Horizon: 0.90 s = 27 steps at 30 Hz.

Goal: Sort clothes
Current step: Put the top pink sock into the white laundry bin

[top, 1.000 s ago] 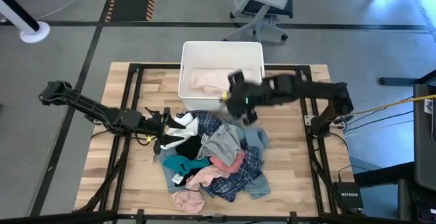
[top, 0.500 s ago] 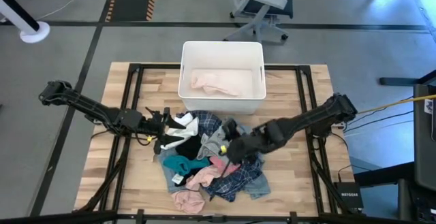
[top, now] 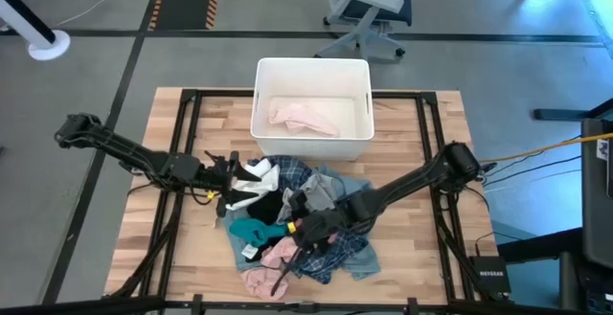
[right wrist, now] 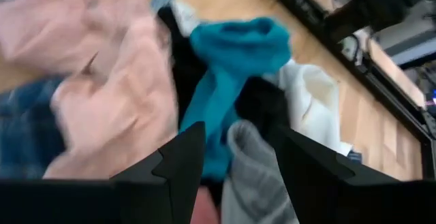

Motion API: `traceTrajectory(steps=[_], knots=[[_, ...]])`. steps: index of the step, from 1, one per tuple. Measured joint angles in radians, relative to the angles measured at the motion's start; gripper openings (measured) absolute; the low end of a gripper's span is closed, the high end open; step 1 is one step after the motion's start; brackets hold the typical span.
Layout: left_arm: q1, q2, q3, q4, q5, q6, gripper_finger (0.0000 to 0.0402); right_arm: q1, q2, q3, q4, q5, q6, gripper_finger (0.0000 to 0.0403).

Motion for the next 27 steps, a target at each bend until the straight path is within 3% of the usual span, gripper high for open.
traceTrajectory(steps=[8,16,21,27], knots=[[0.000,0.000,0.000,0.004,0.000,0.004,0.0210,-0.002,0.087,0.000,0.133,0.012,0.008,0.0193],[0.000,0.000,0.000,0.002,0.000,0.004,0.0210,-0.008,0.117,0.000,0.144,0.028,0.002,0.0193],[0.000,0.000,0.000,-0.001,0.000,0.004,0.0210,-0.006,0.051,0.057,-0.047,0.057,-0.051,0.0193],[0.000,0.000,0.000,-0.016,0.000,-0.001,0.0210,0.013,-0.075,0.132,-0.341,0.028,0.005,0.0193]])
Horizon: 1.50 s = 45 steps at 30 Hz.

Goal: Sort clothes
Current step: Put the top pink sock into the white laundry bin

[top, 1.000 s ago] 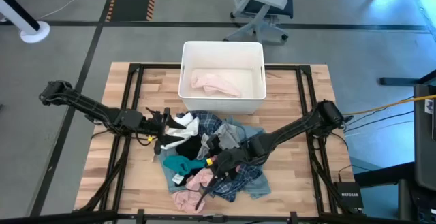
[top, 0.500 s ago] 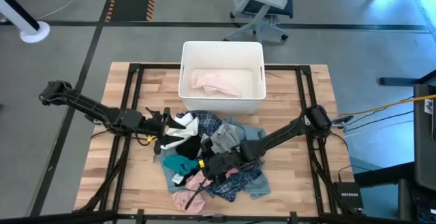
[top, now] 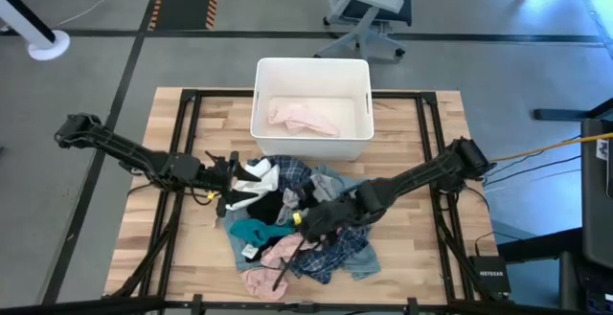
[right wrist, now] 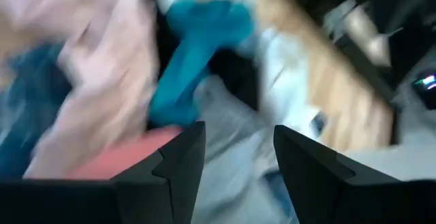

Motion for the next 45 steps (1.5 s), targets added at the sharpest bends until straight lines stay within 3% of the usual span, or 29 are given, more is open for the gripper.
traceTrajectory(steps=[6,11,16,20,23,28,30,40,45], knots=[[0.000,0.000,0.000,-0.016,0.000,-0.003,0.0210,0.112,0.013,-0.037,0.010,-0.055,0.006,0.0193],[0.000,0.000,0.000,-0.015,0.000,-0.003,0.0210,0.144,0.105,-0.076,0.070,0.006,0.059,0.0193],[0.000,0.000,0.000,-0.015,0.000,-0.011,0.0210,0.146,0.150,-0.073,0.099,0.131,0.091,0.0193],[0.000,0.000,0.000,-0.014,0.000,-0.018,0.0210,0.144,0.156,-0.074,0.130,0.105,0.074,0.0190],[0.000,0.000,0.000,-0.014,0.000,-0.018,0.0210,0.144,0.156,-0.073,0.137,0.103,0.070,0.0160],[0.000,0.000,0.000,-0.014,0.000,-0.018,0.0210,0.144,0.156,-0.073,0.153,0.117,0.025,0.0042],[0.000,0.000,0.000,-0.013,0.000,-0.018,0.0210,0.145,0.156,-0.069,0.145,0.142,0.022,0.0015],[0.000,0.000,0.000,-0.011,0.000,-0.018,0.0210,0.125,0.018,0.103,0.089,0.261,-0.113,0.0010],[0.000,0.000,0.000,-0.013,0.000,-0.018,0.0210,0.063,-0.032,0.232,-0.024,0.375,-0.189,0.0014]])
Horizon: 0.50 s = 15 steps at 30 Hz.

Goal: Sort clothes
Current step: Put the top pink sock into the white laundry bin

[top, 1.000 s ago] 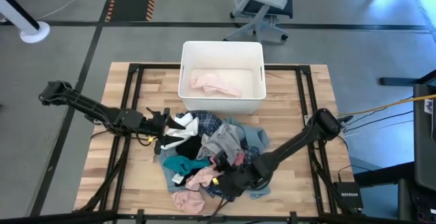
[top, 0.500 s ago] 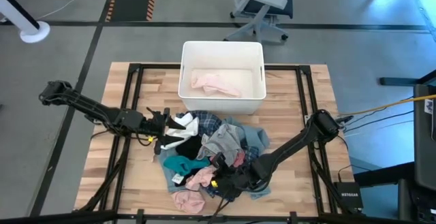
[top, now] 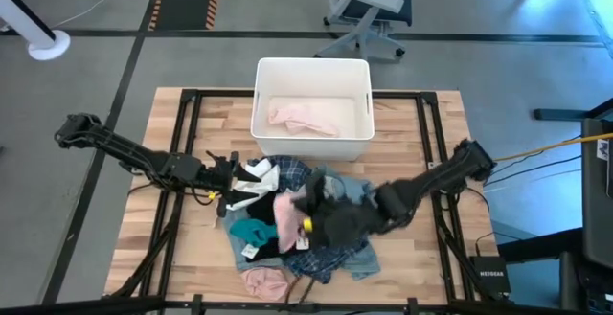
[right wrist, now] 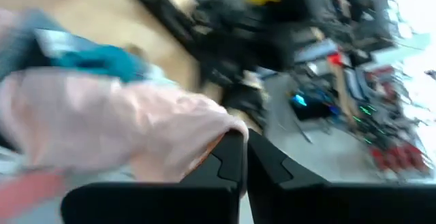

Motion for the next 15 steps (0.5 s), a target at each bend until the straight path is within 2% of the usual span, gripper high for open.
traceTrajectory(steps=[8,15], knots=[[0.000,0.000,0.000,-0.001,0.000,0.000,0.0210,-0.184,-0.009,0.191,-0.144,0.023,-0.125,0.0012],[0.000,0.000,0.000,-0.001,0.000,0.000,0.0210,-0.415,-0.010,0.236,-0.207,0.003,-0.188,0.0011]])
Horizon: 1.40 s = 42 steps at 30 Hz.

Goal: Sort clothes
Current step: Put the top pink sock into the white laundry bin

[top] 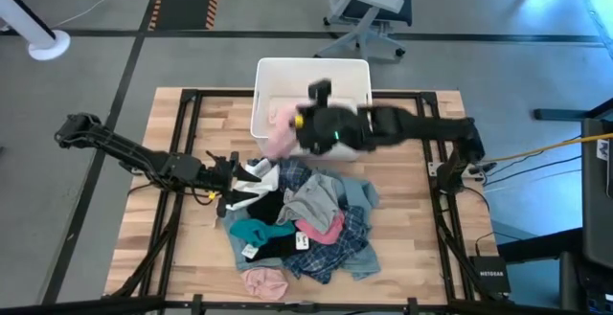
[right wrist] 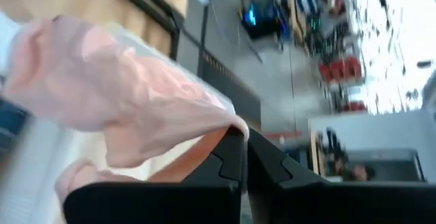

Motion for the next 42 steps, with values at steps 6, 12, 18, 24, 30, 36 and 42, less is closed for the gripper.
traceTrajectory(steps=[6,12,18,24,30,36,42], knots=[[0.000,0.000,0.000,0.000,0.000,-0.005,0.0210,-0.197,0.002,-0.021,-0.016,-0.163,0.012,0.0012],[0.000,0.000,0.000,0.000,0.000,-0.025,0.0210,-0.304,0.003,-0.099,0.017,-0.196,0.022,0.0013],[0.000,0.000,0.000,0.000,0.000,0.000,0.0210,-0.356,0.004,-0.176,0.063,-0.219,0.068,0.0014],[0.000,0.000,0.000,0.000,0.000,0.000,0.0210,-0.370,0.005,-0.226,0.081,-0.267,0.118,0.0021],[0.000,0.000,0.000,0.000,0.000,0.000,0.0210,-0.367,0.005,-0.227,0.097,-0.266,0.150,0.0092],[0.000,0.000,0.000,-0.005,0.000,0.000,0.0210,-0.350,0.005,-0.193,0.082,-0.266,0.142,0.0183],[0.000,0.000,0.000,-0.017,0.000,0.000,0.0210,-0.299,0.005,-0.135,0.036,-0.207,0.092,0.0231]])
